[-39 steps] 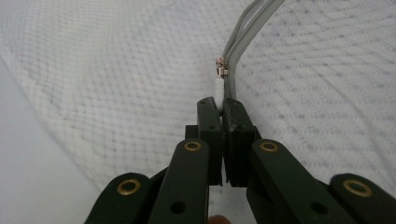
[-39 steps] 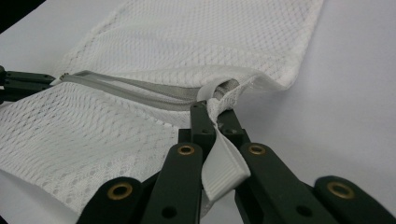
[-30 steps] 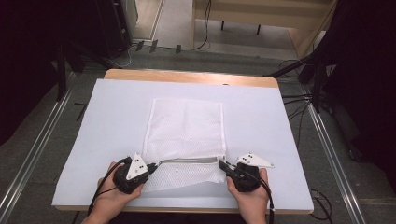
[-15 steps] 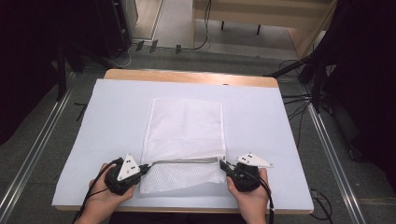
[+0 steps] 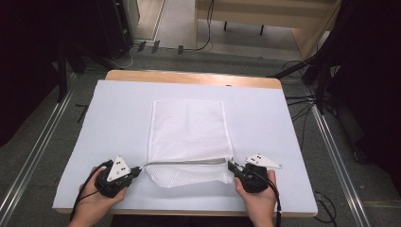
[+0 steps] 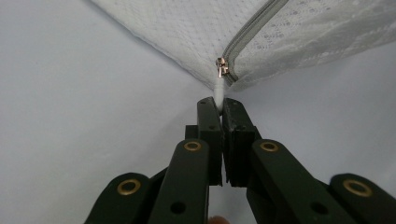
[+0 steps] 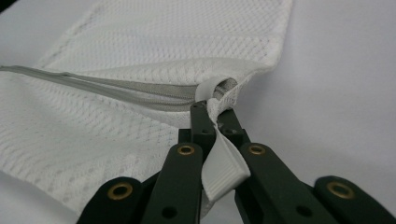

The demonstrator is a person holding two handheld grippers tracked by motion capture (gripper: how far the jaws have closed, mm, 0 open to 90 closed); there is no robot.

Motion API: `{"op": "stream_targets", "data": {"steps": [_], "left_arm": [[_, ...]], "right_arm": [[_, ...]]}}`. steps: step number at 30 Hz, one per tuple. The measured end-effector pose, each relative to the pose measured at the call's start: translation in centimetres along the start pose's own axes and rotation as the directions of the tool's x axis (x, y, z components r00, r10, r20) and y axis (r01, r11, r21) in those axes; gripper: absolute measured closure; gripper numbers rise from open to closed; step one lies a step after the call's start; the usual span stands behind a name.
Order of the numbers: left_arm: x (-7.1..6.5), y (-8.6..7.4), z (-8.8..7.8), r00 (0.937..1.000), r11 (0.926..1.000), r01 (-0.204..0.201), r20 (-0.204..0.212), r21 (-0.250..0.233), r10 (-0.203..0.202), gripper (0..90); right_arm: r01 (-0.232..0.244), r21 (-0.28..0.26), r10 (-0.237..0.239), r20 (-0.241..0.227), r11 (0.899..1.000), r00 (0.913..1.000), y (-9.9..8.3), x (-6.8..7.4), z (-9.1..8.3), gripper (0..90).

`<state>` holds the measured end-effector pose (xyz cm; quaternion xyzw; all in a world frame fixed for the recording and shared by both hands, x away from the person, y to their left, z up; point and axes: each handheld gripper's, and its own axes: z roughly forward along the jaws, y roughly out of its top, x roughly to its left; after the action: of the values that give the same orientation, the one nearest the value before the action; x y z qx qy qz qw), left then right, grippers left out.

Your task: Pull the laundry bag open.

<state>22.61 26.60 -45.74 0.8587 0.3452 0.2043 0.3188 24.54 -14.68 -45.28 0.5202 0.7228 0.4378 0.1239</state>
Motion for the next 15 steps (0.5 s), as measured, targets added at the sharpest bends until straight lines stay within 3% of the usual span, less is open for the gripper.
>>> {"op": "stream_targets", "data": {"steps": [2, 4, 6, 8, 10, 12, 15], "left_arm": [[-0.2, -0.1, 0.0, 0.9998, 0.9999, -0.016, -0.012, 0.001, 0.016, 88.7], [-0.1, -0.1, -0.2, 1.0, 0.9996, -0.008, 0.005, -0.028, 0.008, 88.6], [0.3, -0.4, -0.5, 0.9984, 0.998, 0.026, 0.051, -0.057, -0.023, 88.1], [0.7, -0.8, -0.7, 0.9951, 0.9916, 0.079, 0.067, -0.103, -0.072, 83.1], [1.2, -0.9, -1.1, 0.9881, 0.9818, 0.126, 0.106, -0.142, -0.112, 72.4], [1.5, -0.8, -1.5, 0.9835, 0.9692, 0.166, 0.102, -0.182, -0.149, 62.3], [2.2, -0.8, -1.9, 0.9698, 0.9412, 0.238, 0.112, -0.24, -0.217, 49.2]], "right_arm": [[0.031, 0.008, -0.031, 0.017, 0.999, 0.9994, -0.2, 0.4, 0.2, 90.0], [0.038, 0.014, -0.038, 0.022, 0.999, 0.999, -0.2, 0.6, 0.2, 90.0], [0.025, 0.022, -0.025, 0.001, 0.999, 0.9997, -0.2, 0.3, 0.3, 90.0], [0.012, 0.019, -0.011, -0.022, 1.0, 0.9997, -0.5, 0.0, 0.2, 90.0], [0.016, 0.024, -0.015, -0.036, 1.0, 0.9992, -0.7, 0.0, 0.2, 88.8], [0.028, 0.026, -0.027, -0.048, 0.999, 0.9985, -0.9, 0.0, 0.3, 83.0], [0.052, 0.038, -0.051, -0.027, 0.998, 0.9983, -1.1, 0.3, 0.4, 72.2]]}}
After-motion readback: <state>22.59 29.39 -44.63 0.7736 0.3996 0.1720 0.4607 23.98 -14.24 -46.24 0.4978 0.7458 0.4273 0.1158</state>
